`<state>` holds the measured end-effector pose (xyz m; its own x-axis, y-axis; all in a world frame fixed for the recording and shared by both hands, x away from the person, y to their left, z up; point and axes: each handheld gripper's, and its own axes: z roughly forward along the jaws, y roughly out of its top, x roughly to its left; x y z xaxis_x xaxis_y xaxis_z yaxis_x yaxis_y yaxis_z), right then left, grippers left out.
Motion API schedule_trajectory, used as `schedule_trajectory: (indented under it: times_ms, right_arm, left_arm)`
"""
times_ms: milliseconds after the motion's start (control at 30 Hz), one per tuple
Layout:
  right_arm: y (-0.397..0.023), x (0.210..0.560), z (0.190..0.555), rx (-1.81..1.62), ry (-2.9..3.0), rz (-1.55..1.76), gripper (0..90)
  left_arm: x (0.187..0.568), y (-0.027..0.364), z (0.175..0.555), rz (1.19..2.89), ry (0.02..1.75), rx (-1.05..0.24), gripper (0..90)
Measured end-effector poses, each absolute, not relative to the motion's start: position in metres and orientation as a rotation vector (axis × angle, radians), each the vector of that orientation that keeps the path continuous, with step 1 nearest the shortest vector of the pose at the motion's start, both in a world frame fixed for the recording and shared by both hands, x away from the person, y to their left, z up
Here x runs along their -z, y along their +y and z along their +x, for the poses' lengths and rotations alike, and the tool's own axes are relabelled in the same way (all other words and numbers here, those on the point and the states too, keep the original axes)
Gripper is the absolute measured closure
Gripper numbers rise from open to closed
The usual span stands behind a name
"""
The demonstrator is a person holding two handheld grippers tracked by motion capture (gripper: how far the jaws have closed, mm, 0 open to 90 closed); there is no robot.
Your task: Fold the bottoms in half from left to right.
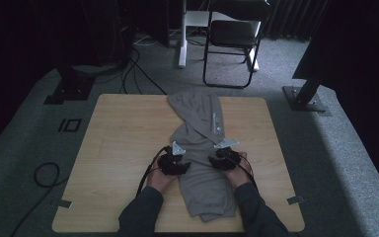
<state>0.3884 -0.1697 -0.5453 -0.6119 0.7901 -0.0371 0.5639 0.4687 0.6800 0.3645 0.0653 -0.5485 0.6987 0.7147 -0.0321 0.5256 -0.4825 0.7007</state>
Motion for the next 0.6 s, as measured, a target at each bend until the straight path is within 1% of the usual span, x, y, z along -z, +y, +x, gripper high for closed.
schedule_trajectory:
  times_ms: [300,533,600]
  right_arm:
    - [-0.176,0.546,0.339,-0.939,2.419,1.118,54.6]
    - [-0.173,0.545,0.317,-0.942,2.455,1.099,54.6]
    - [-0.172,0.545,0.309,-0.943,2.469,1.091,54.9]
  left_arm:
    - [0.550,0.073,0.321,2.247,0.791,-0.310,51.9]
    - [0.550,0.077,0.300,2.264,0.735,-0.293,52.0]
    - [0.550,0.079,0.293,2.264,0.722,-0.268,52.8]
